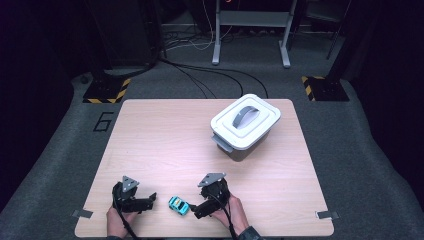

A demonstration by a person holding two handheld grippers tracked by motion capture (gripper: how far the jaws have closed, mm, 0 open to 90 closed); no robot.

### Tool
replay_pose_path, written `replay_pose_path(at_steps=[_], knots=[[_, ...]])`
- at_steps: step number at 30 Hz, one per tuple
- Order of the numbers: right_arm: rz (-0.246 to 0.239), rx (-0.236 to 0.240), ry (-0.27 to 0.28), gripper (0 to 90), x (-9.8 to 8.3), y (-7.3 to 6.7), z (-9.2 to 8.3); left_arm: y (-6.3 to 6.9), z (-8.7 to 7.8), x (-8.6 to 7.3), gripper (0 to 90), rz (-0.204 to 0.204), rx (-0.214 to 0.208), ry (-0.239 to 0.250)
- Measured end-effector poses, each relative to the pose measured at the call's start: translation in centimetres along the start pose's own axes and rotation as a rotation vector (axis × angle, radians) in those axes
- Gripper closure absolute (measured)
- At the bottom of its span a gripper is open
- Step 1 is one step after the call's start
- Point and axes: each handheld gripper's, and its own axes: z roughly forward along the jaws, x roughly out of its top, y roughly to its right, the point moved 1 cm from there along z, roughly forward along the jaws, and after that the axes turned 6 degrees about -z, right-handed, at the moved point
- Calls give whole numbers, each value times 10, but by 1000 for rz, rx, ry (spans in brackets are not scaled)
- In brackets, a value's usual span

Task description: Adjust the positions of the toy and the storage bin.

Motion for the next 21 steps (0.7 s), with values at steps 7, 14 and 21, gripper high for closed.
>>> replay_pose_path(at_steps=[7, 14, 21], knots=[[-18, 15, 13, 0, 10, -9, 8, -1, -1, 0, 24, 9, 1, -10], [-20, 26, 14, 0, 19, -18, 18, -1, -1, 0, 26, 7, 1, -8], [-45, 18, 41, 0, 26, -29, 32, -1, -1, 0, 29, 4, 4, -2]])
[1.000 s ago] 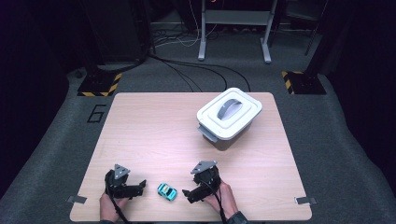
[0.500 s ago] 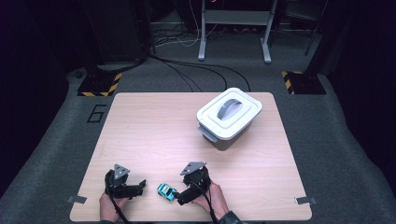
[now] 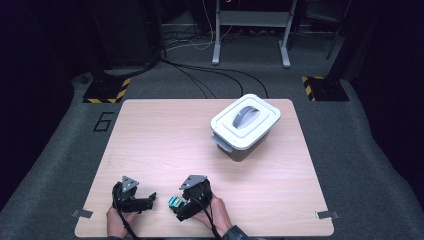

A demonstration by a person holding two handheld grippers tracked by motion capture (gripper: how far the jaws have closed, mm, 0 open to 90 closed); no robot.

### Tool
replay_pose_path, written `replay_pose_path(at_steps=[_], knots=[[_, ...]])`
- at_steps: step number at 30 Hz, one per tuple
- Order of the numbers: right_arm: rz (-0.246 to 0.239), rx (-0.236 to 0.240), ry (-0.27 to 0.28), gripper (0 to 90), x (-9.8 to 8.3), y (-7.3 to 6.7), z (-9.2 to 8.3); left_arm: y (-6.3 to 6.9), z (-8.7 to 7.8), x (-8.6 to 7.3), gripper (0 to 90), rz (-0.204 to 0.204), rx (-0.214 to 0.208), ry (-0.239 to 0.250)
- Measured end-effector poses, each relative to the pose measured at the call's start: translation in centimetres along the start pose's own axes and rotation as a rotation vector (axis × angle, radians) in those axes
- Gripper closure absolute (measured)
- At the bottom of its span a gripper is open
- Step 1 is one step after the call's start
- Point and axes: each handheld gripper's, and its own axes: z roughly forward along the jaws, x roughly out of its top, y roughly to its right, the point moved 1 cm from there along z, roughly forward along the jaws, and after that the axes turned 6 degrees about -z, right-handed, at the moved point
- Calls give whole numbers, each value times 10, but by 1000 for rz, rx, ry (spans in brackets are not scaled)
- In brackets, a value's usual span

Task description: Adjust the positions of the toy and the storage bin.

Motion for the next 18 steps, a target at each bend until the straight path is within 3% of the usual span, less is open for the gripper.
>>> replay_pose_path(at_steps=[7, 12, 18], knots=[[-12, 5, -17, 24, 1, -6, 15, 0, 0, 0, 31, 0, 0, 0], [-52, -7, -20, 254, 0, -10, 21, 0, 0, 0, 31, 0, 0, 1], [-80, -10, -26, 365, -1, -14, 20, 0, 0, 0, 31, 1, 0, 0]])
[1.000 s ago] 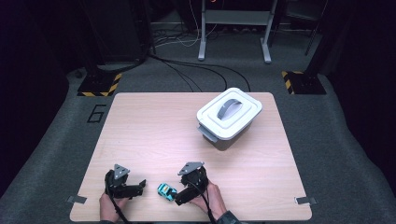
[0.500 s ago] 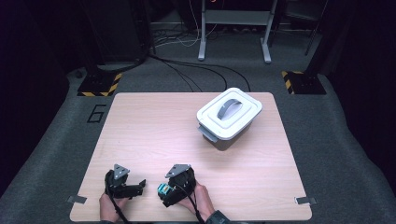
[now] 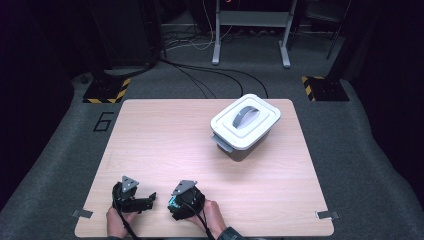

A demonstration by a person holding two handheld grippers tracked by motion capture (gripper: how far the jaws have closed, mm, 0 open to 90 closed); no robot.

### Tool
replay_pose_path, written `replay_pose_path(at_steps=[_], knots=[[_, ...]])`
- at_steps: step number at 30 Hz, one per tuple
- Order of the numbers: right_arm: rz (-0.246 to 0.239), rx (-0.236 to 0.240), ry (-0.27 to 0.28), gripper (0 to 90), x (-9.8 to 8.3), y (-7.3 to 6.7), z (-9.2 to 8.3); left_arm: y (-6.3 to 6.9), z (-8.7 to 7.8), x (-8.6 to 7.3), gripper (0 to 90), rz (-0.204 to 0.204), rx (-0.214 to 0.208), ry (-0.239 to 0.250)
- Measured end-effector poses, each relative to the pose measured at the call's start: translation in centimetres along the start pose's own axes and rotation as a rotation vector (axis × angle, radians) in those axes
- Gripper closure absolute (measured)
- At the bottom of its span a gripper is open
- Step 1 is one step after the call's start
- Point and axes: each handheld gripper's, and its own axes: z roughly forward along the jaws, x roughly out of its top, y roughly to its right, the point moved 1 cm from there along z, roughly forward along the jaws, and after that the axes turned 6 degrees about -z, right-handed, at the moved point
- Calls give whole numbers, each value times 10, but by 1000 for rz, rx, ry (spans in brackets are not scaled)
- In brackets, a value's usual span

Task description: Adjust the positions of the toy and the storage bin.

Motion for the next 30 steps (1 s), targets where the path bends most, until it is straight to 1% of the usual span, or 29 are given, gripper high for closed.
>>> replay_pose_path(at_steps=[1, 2, 3, 4, 7, 8, 11, 12, 15, 17, 20, 23, 26, 28, 30], knots=[[1, -2, 2, 389, 0, -2, 0, 0, 0, 0, 31, 0, 0, 0], [-15, -6, 0, 427, 0, -4, -1, 0, 0, 0, 31, 0, 0, -2], [-15, -6, 0, 427, 0, -4, -1, 0, 0, 0, 31, -1, 0, 0], [-17, -12, 1, 470, 0, -7, -1, 0, 0, 0, 31, -1, 0, 1], [-32, -18, 1, 483, -1, -8, 0, 0, 0, 0, 31, -1, 0, 1], [-43, -18, -5, 487, -1, -8, -1, 0, 0, 0, 31, 0, 0, -3], [-33, -18, 6, 492, -2, -8, -1, 0, 0, 0, 31, -1, 0, 1], [-40, -15, 5, 492, -3, -8, -1, 0, 0, 0, 31, 0, 0, -2], [-19, -8, 1, 488, -3, -8, -1, 0, 0, 0, 31, 0, -1, -3], [-27, -8, -10, 471, -5, -7, 0, 0, 0, 0, 31, 1, 0, -3], [-22, -8, 2, 495, -7, -7, 0, 0, 0, 0, 31, 0, 0, -2], [-26, -9, 2, 496, -7, -7, -1, 0, 0, 0, 31, 0, 0, -3], [-17, -12, 15, 498, -7, -7, -2, 0, 0, 0, 31, -1, 0, 1], [-24, -14, 27, 499, -6, -6, -4, 0, 0, 0, 31, -1, 0, 0], [-17, -22, 31, 499, -5, -7, -6, 0, 0, 0, 31, -1, 0, 0]])
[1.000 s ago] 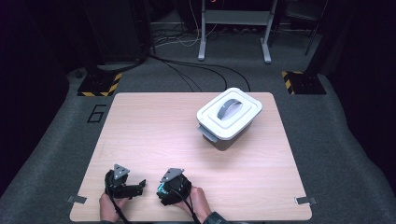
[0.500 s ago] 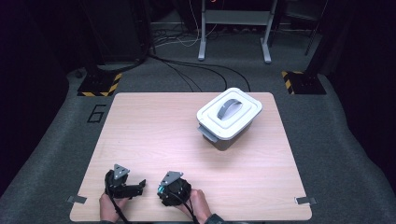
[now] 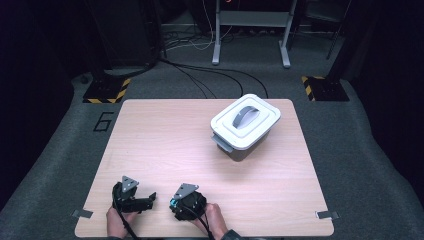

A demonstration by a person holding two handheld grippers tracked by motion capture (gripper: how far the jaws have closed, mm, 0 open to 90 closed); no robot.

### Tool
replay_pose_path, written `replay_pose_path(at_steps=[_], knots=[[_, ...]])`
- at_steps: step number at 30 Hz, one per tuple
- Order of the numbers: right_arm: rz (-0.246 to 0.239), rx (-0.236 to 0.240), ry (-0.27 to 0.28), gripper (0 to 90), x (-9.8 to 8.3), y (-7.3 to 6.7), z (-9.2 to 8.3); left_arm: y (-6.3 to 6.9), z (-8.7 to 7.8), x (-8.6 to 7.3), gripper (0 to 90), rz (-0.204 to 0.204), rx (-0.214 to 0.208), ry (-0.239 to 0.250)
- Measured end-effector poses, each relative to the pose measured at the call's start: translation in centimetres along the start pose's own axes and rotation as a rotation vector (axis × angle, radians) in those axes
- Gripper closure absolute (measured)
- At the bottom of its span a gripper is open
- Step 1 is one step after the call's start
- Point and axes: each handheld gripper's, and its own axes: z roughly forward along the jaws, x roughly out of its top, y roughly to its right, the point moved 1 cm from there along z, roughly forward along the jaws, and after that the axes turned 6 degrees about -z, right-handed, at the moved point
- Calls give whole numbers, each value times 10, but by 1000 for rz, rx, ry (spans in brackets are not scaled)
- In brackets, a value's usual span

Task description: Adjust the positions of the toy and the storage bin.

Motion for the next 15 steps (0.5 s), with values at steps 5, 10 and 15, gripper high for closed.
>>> replay_pose_path(at_steps=[5, 10, 15], knots=[[-5, -6, 15, 500, 0, 3, -4, 0, 0, 0, 31, 0, 0, -2], [-3, -20, 40, 499, 2, 3, -14, 0, 0, 0, 35, 0, 0, 2], [14, -41, 73, 500, 2, 10, -25, 0, 0, 0, 35, -1, 1, 2]])
